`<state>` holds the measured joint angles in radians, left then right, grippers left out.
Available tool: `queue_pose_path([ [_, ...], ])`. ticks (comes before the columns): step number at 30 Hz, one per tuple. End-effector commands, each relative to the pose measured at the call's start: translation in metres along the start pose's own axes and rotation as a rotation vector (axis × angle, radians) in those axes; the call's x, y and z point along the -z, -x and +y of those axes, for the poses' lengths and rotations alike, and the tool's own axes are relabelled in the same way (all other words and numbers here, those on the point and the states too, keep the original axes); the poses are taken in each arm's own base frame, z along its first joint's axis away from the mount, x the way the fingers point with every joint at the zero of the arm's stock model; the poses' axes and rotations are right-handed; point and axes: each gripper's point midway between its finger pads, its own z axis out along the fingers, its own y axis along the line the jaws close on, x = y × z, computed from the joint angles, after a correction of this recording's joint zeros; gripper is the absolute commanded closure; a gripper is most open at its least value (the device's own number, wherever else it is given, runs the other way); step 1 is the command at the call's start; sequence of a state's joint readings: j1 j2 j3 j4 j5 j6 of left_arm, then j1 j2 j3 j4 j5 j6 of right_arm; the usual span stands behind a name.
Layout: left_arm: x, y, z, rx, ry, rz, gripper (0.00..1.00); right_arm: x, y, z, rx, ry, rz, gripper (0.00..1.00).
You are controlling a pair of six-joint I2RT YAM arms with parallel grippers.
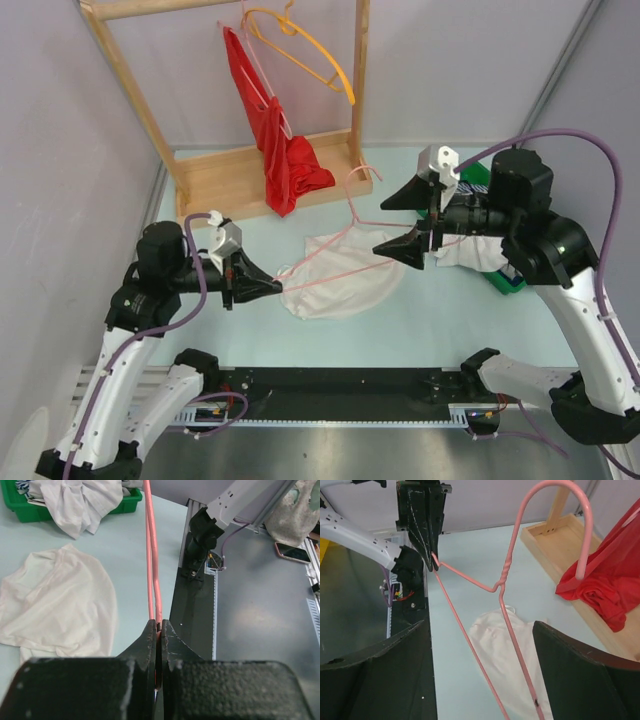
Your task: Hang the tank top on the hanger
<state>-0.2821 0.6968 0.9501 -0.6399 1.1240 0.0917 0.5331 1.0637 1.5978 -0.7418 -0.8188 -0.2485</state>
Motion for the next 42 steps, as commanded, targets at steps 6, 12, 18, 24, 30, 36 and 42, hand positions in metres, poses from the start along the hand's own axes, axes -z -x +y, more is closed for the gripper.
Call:
queue_pose_path([
  [6,-0.003,0.002,-0.021,-0.087,-0.128,-0.006,1.0,-0.018,-0.028,-0.004,-0.018,0.065,0.072,0.11],
  [12,-0.003,0.002,-0.019,-0.09,-0.114,-0.004,1.0,-0.016,-0.034,0.012,-0.033,0.13,0.063,0.3],
  [18,-0.007,0.0,-0.009,-0.072,-0.102,0.01,1.0,-0.015,-0.042,0.021,-0.055,0.137,0.046,1.0],
  [24,-0.01,0.005,0.047,-0.024,0.177,0.018,0.01,-0.009,-0.054,-0.011,-0.1,-0.103,0.051,1.0],
  [30,-0.004,-0.003,0.108,0.111,0.489,-0.072,0.01,0.005,-0.089,-0.063,-0.199,-0.368,0.112,1.0],
  [36,-0.006,-0.053,0.16,0.383,0.723,-0.124,0.01,0.03,-0.118,-0.106,-0.307,-0.613,0.132,1.0],
  [42,-0.04,-0.088,0.187,0.457,0.765,-0.091,0.02,0.057,-0.139,-0.134,-0.416,-0.825,0.132,1.0],
])
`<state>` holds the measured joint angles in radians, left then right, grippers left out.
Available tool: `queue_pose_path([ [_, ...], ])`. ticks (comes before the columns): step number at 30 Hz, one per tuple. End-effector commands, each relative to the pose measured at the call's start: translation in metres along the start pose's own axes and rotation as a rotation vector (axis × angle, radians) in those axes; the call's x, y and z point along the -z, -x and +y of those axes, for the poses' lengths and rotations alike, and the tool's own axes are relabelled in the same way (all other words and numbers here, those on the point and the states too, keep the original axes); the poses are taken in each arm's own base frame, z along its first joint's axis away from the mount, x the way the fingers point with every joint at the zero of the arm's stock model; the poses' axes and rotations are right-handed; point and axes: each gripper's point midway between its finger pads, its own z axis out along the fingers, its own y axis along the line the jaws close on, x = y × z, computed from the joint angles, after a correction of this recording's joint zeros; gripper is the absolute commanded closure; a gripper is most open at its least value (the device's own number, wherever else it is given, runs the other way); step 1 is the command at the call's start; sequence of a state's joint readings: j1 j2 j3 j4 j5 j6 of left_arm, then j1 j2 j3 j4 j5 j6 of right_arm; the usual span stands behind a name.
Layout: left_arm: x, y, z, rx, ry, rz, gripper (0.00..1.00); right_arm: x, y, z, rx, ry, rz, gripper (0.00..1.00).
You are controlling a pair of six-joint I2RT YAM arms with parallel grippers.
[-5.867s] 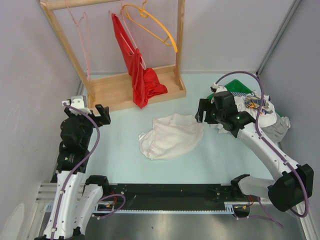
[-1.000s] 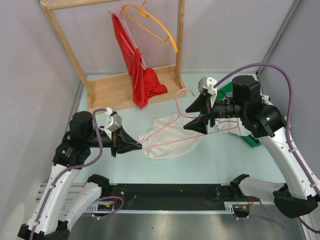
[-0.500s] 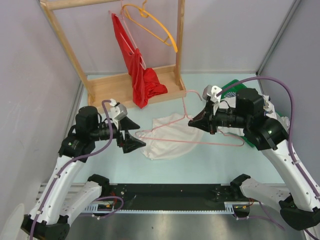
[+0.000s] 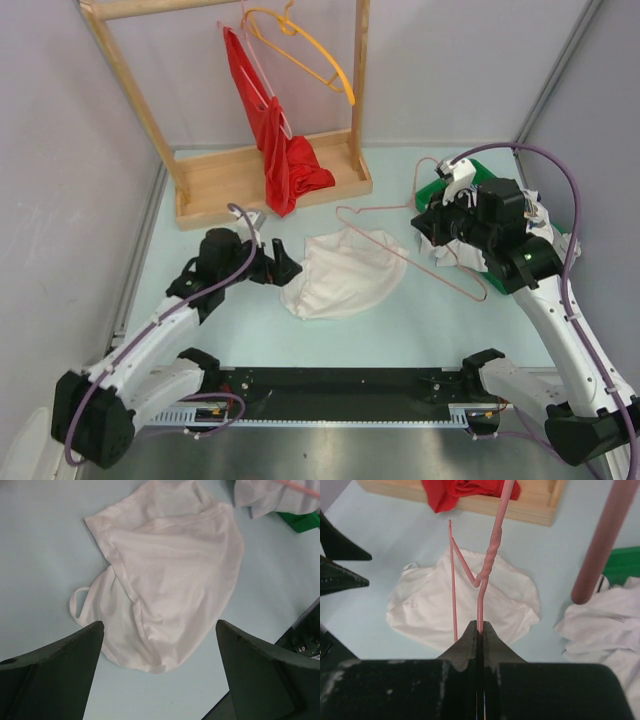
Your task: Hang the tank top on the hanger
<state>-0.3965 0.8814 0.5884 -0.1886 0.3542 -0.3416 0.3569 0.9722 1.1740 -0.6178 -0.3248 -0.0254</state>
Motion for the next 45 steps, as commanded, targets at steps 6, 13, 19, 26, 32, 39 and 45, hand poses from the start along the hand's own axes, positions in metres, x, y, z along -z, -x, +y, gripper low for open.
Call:
queue_pose_path([
  [6,-0.088,0.034,0.001,0.032,0.069,-0.083,0.07,0.01,0.013,-0.031,-0.101,-0.163,-0.095,1.0],
  [13,-0.15,0.035,0.037,-0.008,0.239,-0.001,0.24,0.012,0.008,-0.027,-0.094,-0.141,-0.086,1.0],
  [19,-0.172,0.016,0.067,-0.017,0.365,0.08,0.27,0.009,0.003,-0.03,-0.087,-0.147,-0.072,1.0],
  [26,-0.186,-0.005,0.065,0.021,0.315,0.12,0.33,0.006,0.001,-0.032,-0.086,-0.146,-0.063,1.0],
  [32,-0.193,-0.01,0.053,0.057,0.24,0.11,0.74,0.006,-0.001,-0.031,-0.087,-0.143,-0.06,1.0],
  [39,-0.164,0.039,0.025,0.018,0.18,0.001,1.0,0.014,-0.001,-0.034,-0.081,-0.162,-0.063,1.0],
  [45,-0.074,0.141,-0.039,-0.121,0.087,-0.219,1.0,0.021,0.007,-0.033,-0.083,-0.161,-0.087,1.0],
])
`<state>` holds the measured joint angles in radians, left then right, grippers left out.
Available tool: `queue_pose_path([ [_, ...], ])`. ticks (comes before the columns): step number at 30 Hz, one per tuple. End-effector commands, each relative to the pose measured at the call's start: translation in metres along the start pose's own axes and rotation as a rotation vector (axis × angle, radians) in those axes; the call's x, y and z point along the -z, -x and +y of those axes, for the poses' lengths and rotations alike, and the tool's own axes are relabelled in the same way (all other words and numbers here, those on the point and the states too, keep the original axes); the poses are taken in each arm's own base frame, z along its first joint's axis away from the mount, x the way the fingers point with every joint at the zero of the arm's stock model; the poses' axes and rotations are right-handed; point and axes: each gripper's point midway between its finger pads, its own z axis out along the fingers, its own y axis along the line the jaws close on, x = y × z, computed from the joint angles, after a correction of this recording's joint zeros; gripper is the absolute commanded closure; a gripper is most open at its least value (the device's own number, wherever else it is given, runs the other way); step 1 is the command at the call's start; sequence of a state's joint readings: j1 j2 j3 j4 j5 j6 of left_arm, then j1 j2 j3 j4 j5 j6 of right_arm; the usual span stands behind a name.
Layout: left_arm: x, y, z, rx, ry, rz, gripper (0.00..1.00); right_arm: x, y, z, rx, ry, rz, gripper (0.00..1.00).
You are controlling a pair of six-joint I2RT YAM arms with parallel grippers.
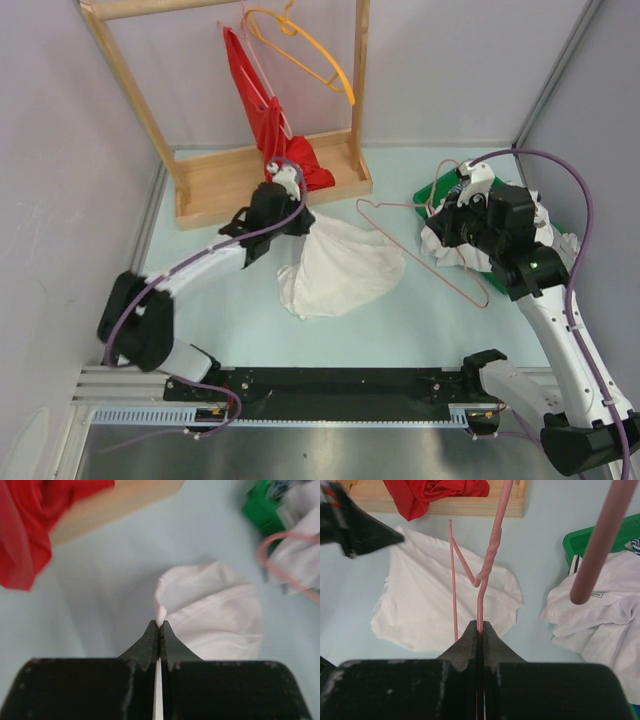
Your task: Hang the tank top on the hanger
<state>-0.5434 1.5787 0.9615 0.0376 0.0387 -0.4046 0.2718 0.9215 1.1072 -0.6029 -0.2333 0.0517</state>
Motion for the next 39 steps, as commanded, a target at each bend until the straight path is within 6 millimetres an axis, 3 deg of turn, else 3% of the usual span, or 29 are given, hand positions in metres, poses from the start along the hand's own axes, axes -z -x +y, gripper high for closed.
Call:
queue_pose_path([
  [1,0.103,0.118,-0.058,-0.122,-0.138,-0.296,1.0,0.014,0.021,0.004,0.02,0.011,-0.077,1.0],
  [6,0.188,0.181,-0.099,-0.229,-0.243,-0.435,1.0,0.02,0.024,0.005,0.013,0.007,-0.095,1.0],
  [11,0.227,0.184,-0.138,-0.288,-0.345,-0.472,1.0,0.028,0.028,0.004,0.006,-0.011,-0.112,1.0],
  [14,0.22,0.154,-0.172,-0.312,-0.408,-0.416,1.0,0.032,0.03,-0.002,-0.008,-0.053,-0.121,1.0],
  [15,0.216,0.13,-0.194,-0.333,-0.468,-0.372,1.0,0.032,0.03,-0.005,-0.016,-0.067,-0.12,1.0],
  [17,0.195,0.098,-0.215,-0.361,-0.502,-0.299,1.0,0.034,0.033,-0.011,-0.031,-0.11,-0.127,1.0],
  [18,0.187,0.069,-0.234,-0.387,-0.552,-0.246,1.0,0.035,0.032,-0.014,-0.041,-0.13,-0.127,1.0],
  [20,0.167,0.03,-0.249,-0.393,-0.591,-0.154,0.99,0.037,0.034,-0.025,-0.065,-0.193,-0.138,1.0],
  [21,0.147,-0.013,-0.262,-0.416,-0.643,-0.045,0.9,0.039,0.033,-0.028,-0.073,-0.214,-0.134,1.0],
  [22,0.139,-0.032,-0.267,-0.417,-0.662,0.006,0.78,0.041,0.033,-0.03,-0.075,-0.227,-0.138,1.0],
  [23,0.132,-0.05,-0.271,-0.415,-0.673,0.049,0.5,0.041,0.033,-0.031,-0.077,-0.235,-0.136,1.0],
  [24,0.122,-0.075,-0.276,-0.433,-0.677,0.098,0.34,0.044,0.034,-0.036,-0.079,-0.265,-0.143,1.0],
  [26,0.118,-0.083,-0.276,-0.445,-0.656,0.1,0.08,0.045,0.033,-0.036,-0.079,-0.268,-0.142,1.0],
  [27,0.118,-0.086,-0.276,-0.446,-0.659,0.098,0.05,0.045,0.034,-0.037,-0.079,-0.268,-0.144,1.0],
  [29,0.13,-0.07,-0.271,-0.433,-0.646,0.033,0.01,0.043,0.033,-0.036,-0.08,-0.262,-0.142,1.0],
  [30,0.128,-0.072,-0.259,-0.432,-0.608,0.022,0.01,0.042,0.033,-0.035,-0.079,-0.258,-0.141,1.0],
  [31,0.138,-0.058,-0.251,-0.418,-0.587,-0.026,0.0,0.041,0.033,-0.035,-0.078,-0.255,-0.137,1.0],
  [32,0.133,-0.05,-0.234,-0.396,-0.502,-0.06,0.01,0.039,0.033,-0.034,-0.078,-0.247,-0.138,1.0],
  [33,0.122,-0.055,-0.204,-0.376,-0.419,-0.042,0.01,0.038,0.031,-0.034,-0.082,-0.247,-0.135,1.0],
  [35,0.106,-0.043,-0.15,-0.251,-0.255,-0.041,0.01,0.032,0.03,-0.028,-0.081,-0.205,-0.131,1.0],
  [36,0.097,-0.063,-0.118,-0.225,-0.179,0.02,0.0,0.029,0.028,-0.028,-0.086,-0.198,-0.124,1.0],
  [37,0.094,-0.065,-0.1,-0.183,-0.133,0.027,0.01,0.027,0.027,-0.025,-0.087,-0.183,-0.12,1.0],
  [38,0.086,-0.075,-0.063,-0.155,-0.037,0.041,0.01,0.024,0.026,-0.025,-0.09,-0.177,-0.117,1.0],
  [39,0.083,-0.079,-0.047,-0.132,0.002,0.048,0.01,0.023,0.025,-0.025,-0.093,-0.173,-0.112,1.0],
])
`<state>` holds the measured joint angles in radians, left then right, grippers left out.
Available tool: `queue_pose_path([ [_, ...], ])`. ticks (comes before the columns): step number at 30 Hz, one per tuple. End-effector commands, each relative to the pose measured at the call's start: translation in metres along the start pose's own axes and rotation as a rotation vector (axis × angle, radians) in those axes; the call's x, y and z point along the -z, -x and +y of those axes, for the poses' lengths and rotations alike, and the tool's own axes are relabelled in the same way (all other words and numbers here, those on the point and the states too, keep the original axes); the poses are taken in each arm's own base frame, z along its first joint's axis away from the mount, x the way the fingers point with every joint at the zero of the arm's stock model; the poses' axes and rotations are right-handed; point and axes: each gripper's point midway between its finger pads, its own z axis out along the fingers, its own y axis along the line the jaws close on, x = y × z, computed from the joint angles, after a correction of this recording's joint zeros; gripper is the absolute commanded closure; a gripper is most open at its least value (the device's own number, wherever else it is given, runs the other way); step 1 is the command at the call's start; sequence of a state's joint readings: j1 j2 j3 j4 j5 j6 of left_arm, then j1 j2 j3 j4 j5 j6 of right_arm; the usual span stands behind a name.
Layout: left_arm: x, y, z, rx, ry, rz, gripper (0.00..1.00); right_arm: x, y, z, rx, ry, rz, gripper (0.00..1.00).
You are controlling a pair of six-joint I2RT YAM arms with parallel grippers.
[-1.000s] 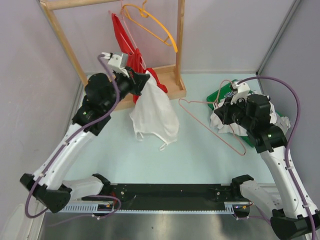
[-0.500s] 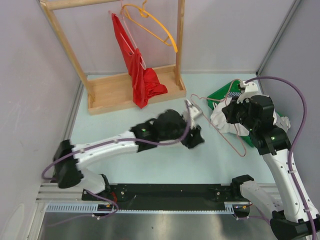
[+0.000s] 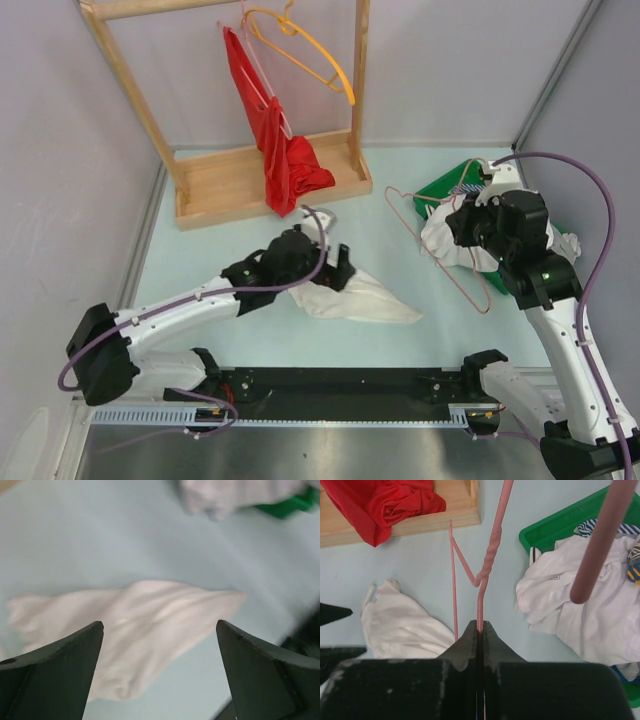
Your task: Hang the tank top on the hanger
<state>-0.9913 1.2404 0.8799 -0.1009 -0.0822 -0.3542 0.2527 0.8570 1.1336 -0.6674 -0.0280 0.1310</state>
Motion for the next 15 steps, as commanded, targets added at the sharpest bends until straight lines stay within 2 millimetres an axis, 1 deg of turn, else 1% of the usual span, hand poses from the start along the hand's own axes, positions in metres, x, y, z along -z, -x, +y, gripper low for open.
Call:
queue_pose_path([
  [1,0.004,-0.06,0.1,0.172,0.313,0.081,0.01,-0.005,0.012,0.01,-0.018,0.051,-0.043,1.0],
  [2,0.007,-0.066,0.122,0.209,0.36,0.066,0.01,-0.006,0.012,0.01,-0.019,0.053,-0.046,1.0],
  [3,0.009,-0.067,0.131,0.231,0.377,0.056,0.01,-0.007,0.012,0.01,-0.019,0.055,-0.044,1.0],
  [4,0.011,-0.069,0.14,0.246,0.395,0.049,0.03,-0.008,0.01,0.011,-0.018,0.061,-0.04,1.0],
  [5,0.015,-0.066,0.155,0.272,0.424,0.016,0.05,-0.008,0.011,0.011,-0.019,0.061,-0.043,1.0],
  [6,0.015,-0.064,0.16,0.282,0.429,-0.001,0.07,-0.008,0.01,0.012,-0.019,0.066,-0.042,1.0],
  [7,0.016,-0.062,0.164,0.289,0.435,-0.008,0.12,-0.008,0.01,0.013,-0.019,0.071,-0.042,1.0],
  [8,0.016,-0.054,0.173,0.302,0.449,-0.046,0.15,-0.009,0.009,0.014,-0.019,0.075,-0.038,1.0],
  [9,0.017,-0.052,0.18,0.301,0.474,-0.055,0.18,-0.009,0.008,0.014,-0.021,0.077,-0.036,1.0],
  [10,0.016,-0.052,0.186,0.306,0.485,-0.057,0.19,-0.01,0.009,0.015,-0.022,0.083,-0.038,1.0],
  [11,0.017,-0.046,0.195,0.317,0.503,-0.072,0.2,-0.01,0.008,0.015,-0.023,0.085,-0.036,1.0],
  [12,0.014,-0.05,0.2,0.316,0.509,-0.058,0.21,-0.01,0.008,0.016,-0.022,0.087,-0.036,1.0],
  [13,0.015,-0.049,0.208,0.324,0.524,-0.061,0.22,-0.011,0.007,0.016,-0.022,0.088,-0.034,1.0],
  [14,0.013,-0.044,0.211,0.323,0.523,-0.076,0.24,-0.011,0.007,0.015,-0.018,0.086,-0.032,1.0],
  [15,0.008,-0.05,0.215,0.32,0.523,-0.053,0.26,-0.011,0.007,0.015,-0.017,0.085,-0.033,1.0],
])
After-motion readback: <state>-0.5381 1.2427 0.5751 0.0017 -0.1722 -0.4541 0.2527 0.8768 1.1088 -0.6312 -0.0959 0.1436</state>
